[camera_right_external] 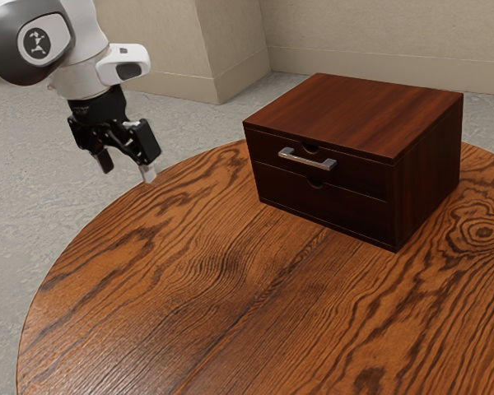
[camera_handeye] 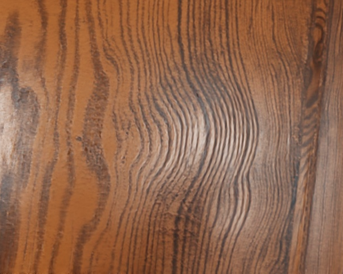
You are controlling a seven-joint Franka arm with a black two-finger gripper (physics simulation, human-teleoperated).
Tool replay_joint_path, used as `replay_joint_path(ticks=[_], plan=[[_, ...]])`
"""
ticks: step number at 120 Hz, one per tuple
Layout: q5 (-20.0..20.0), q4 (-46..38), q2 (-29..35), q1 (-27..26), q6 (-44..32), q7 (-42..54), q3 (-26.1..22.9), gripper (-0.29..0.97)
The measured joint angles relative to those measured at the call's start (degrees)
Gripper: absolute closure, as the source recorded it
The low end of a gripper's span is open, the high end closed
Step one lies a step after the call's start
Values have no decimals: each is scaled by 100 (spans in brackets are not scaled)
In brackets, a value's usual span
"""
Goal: Pull the drawer handle with one arm to open the drawer
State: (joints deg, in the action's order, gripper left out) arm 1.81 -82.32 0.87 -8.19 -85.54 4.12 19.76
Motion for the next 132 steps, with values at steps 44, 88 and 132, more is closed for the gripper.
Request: replay_joint_path(ticks=[44, 88, 132], plan=[[-414, 967, 98, -303, 200, 242, 326, 0], [-635, 1460, 188, -502, 217, 3031, 188, 0], [-827, 1380, -39, -545, 69, 5578, 95, 0]])
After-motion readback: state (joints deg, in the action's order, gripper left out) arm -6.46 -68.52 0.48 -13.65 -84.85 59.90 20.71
